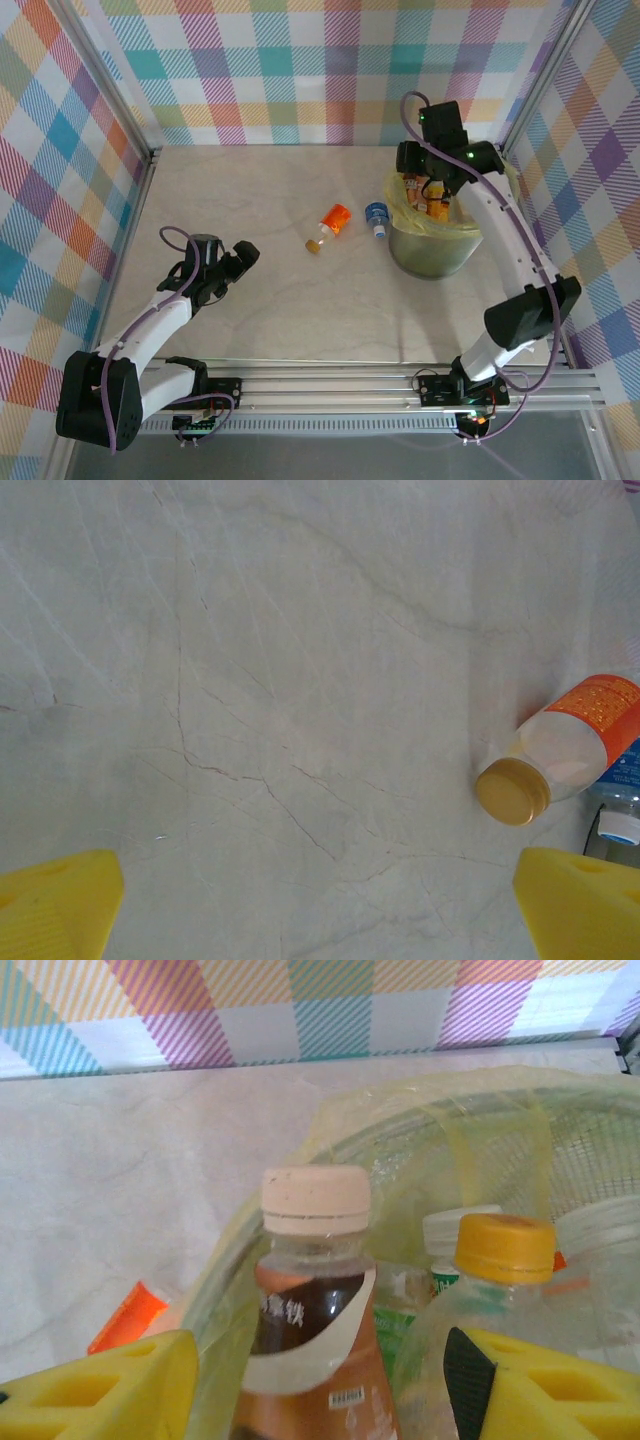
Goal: Put the plastic bottles in the bin
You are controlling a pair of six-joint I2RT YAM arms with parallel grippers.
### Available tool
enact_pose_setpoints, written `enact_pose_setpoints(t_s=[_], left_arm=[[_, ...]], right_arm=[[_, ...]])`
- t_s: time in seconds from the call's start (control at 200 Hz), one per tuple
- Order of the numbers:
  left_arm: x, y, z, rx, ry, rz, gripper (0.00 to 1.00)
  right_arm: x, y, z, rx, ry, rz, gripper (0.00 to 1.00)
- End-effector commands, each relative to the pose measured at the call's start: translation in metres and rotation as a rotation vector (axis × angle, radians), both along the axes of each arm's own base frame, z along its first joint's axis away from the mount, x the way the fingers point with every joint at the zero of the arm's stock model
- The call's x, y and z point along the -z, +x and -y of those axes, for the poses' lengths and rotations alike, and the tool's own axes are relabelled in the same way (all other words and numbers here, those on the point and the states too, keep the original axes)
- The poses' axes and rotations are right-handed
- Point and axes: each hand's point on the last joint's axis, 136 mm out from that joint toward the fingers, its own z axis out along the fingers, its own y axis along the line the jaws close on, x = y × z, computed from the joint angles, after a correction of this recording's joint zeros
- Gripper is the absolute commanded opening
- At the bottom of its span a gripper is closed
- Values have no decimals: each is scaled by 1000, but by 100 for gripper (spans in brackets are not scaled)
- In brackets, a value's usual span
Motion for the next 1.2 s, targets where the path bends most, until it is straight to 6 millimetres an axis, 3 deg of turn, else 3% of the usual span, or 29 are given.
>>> enact_pose_setpoints(t_s=[0.0, 0.29, 0.525, 0.865, 1.055, 1.195], left_arm=[[-10, 5, 4, 19, 16, 29, 100], [-11, 5, 5, 24, 14, 31, 100], [-12, 5, 5, 25, 16, 30, 100], [-11, 4, 4, 20, 25, 20, 100], [-10, 3, 3, 22, 32, 15, 100], [-10, 3, 3, 23, 33, 15, 100]], right_arm=[[-2, 8, 14, 50, -77, 11, 65], [20, 10, 39, 129, -183, -57, 54], [24, 6, 55, 177, -254, -74, 48], [53, -6, 37, 108, -160, -167, 29], [66, -20, 35, 106, -126, -214, 31], [64, -26, 32, 90, -100, -217, 36]])
